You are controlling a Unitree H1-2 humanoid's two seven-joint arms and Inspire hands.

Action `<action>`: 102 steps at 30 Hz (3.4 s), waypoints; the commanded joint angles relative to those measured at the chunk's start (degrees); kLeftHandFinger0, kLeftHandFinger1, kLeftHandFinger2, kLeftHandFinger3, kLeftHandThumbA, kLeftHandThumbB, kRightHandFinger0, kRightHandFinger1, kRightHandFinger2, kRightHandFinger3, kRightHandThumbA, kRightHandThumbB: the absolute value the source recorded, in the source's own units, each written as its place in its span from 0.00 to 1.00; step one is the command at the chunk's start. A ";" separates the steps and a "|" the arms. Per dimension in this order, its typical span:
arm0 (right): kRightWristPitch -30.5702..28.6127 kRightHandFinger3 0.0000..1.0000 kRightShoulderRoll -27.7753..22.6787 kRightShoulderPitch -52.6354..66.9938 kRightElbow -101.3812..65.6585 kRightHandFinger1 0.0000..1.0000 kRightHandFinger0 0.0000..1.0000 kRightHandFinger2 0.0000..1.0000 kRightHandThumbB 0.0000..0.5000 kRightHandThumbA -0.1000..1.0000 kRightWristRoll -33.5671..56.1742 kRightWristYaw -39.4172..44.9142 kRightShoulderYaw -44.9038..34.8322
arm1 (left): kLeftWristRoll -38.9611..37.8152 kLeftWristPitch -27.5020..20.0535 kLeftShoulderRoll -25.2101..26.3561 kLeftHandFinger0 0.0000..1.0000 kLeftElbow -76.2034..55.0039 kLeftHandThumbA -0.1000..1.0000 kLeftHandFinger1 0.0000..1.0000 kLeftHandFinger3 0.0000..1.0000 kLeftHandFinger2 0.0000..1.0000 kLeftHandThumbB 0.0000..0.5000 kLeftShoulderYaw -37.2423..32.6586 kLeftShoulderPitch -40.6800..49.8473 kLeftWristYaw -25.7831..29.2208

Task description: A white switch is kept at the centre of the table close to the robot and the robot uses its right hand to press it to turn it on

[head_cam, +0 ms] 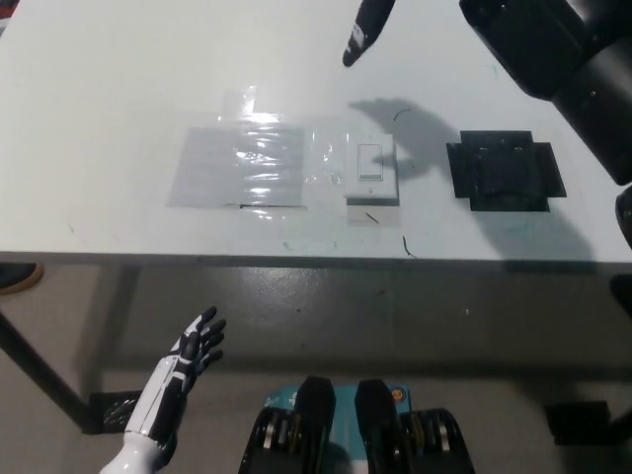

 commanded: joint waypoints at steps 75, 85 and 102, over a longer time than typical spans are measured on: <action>-2.21 1.00 4.10 6.61 8.75 1.00 1.00 1.00 0.59 1.00 -9.46 12.35 -2.21 | 1.03 -0.25 0.70 1.00 -3.10 1.00 1.00 1.00 1.00 0.34 -0.91 1.10 -1.00; -2.47 1.00 4.86 6.37 9.32 1.00 1.00 1.00 0.58 1.00 -9.83 12.51 -2.63 | 1.14 -1.49 0.95 1.00 -2.62 1.00 1.00 1.00 1.00 0.26 -1.00 0.82 -1.17; -3.94 1.00 5.61 7.25 11.29 1.00 1.00 1.00 0.60 1.00 -10.28 12.75 -3.22 | 1.22 0.14 0.73 1.00 -3.67 1.00 1.00 1.00 1.00 0.29 -0.96 0.73 -0.90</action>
